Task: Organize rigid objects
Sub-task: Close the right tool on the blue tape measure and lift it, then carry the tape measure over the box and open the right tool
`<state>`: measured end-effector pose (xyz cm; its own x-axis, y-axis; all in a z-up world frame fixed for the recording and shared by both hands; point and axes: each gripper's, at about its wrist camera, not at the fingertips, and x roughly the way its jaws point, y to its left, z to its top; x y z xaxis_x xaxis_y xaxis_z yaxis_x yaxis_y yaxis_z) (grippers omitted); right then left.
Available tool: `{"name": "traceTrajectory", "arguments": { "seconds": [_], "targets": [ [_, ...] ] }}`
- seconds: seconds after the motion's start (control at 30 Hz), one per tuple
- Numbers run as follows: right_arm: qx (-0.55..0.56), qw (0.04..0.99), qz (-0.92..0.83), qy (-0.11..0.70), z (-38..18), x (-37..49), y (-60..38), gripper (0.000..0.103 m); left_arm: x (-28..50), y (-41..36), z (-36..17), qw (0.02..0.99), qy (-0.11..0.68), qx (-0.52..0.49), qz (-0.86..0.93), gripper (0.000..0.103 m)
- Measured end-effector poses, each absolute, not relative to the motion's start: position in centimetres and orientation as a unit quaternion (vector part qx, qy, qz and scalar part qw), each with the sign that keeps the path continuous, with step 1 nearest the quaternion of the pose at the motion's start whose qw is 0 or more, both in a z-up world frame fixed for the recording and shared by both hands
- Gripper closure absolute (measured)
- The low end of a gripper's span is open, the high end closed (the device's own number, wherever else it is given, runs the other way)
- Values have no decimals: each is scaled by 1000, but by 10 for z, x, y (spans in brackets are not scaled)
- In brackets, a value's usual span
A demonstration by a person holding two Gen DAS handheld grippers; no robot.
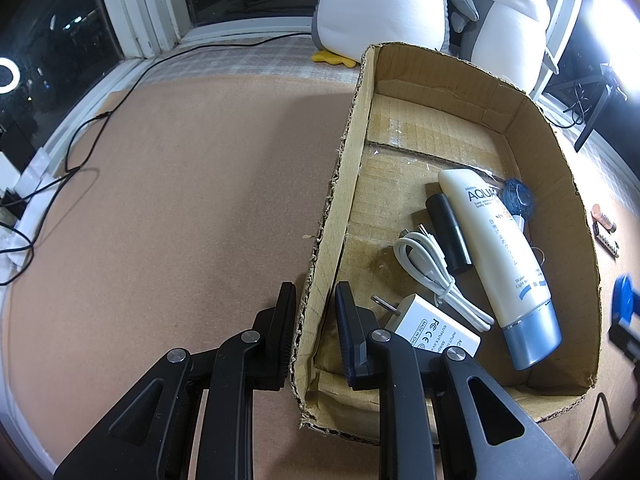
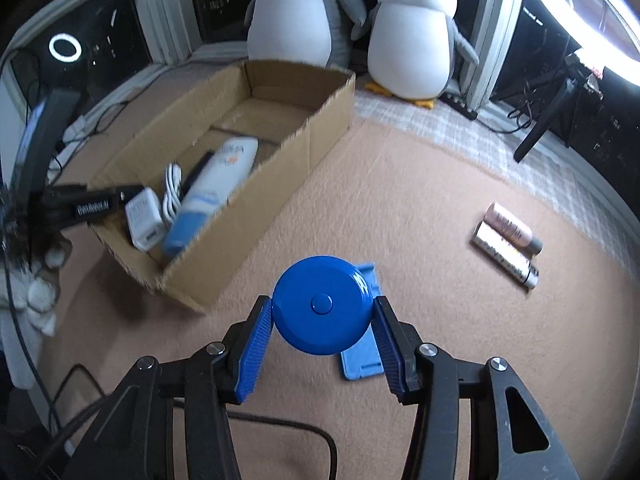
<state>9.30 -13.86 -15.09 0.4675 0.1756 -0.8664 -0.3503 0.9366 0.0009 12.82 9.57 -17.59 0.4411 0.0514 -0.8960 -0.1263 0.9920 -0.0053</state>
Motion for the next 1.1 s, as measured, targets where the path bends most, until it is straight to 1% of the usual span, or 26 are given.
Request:
{"name": "traceTrajectory", "arguments": {
  "seconds": [0.23, 0.5, 1.1],
  "targets": [
    [-70, 869, 167, 460, -126, 114, -125, 57, 128, 96, -176, 848, 526, -36, 52, 84],
    [-57, 874, 191, 442, -113, 138, -100, 57, 128, 96, -176, 848, 526, -36, 52, 84],
    [-50, 868, 201, 451, -127, 178, -61, 57, 128, 96, -177, 848, 526, -38, 52, 84]
  ]
}}
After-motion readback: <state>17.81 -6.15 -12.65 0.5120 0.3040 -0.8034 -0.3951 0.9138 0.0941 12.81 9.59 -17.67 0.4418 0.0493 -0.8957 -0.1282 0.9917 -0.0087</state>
